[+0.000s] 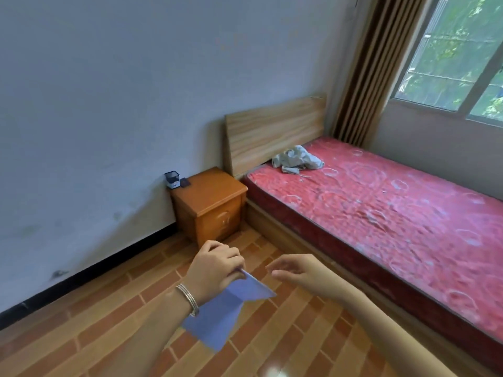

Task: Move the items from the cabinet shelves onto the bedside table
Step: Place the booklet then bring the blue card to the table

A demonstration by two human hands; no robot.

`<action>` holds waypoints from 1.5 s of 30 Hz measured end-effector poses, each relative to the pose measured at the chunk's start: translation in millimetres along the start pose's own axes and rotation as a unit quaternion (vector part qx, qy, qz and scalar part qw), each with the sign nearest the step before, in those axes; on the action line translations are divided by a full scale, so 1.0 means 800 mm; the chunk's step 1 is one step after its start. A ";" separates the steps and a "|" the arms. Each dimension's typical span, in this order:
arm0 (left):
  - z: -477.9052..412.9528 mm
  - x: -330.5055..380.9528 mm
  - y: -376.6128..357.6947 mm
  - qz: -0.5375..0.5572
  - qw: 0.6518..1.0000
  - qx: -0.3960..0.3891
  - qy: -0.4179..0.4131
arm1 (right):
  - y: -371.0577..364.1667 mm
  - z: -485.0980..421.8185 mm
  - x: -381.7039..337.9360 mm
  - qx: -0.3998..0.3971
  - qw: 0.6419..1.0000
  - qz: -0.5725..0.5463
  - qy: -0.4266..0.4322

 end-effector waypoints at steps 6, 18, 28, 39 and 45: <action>0.019 -0.084 -0.005 -0.016 0.996 0.040 0.079 | -0.040 -0.111 -0.040 0.022 0.987 0.150 0.048; -0.051 -0.327 -0.054 -0.033 0.980 0.000 0.195 | 0.065 -0.394 -0.039 0.091 0.969 0.224 0.043; -0.091 -0.485 -0.118 -0.074 0.965 -0.071 0.240 | 0.155 -0.630 -0.048 0.109 0.972 0.204 0.038; -0.107 -0.723 -0.211 -0.025 0.951 -0.120 0.284 | 0.142 -0.909 -0.079 0.060 0.966 0.251 0.031; -0.131 -0.840 -0.270 -0.007 0.944 -0.165 0.285 | 0.147 -1.051 -0.095 0.039 0.966 0.255 0.013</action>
Point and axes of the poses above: each hand's wrist, its own z-axis away from the middle knuckle, its own y-axis out of the back of the hand, x = y × z, the point moved 7 cm from there along -z, towards the middle knuckle, and after that the axes turned 14 degrees about -y, right-handed, at the moved point
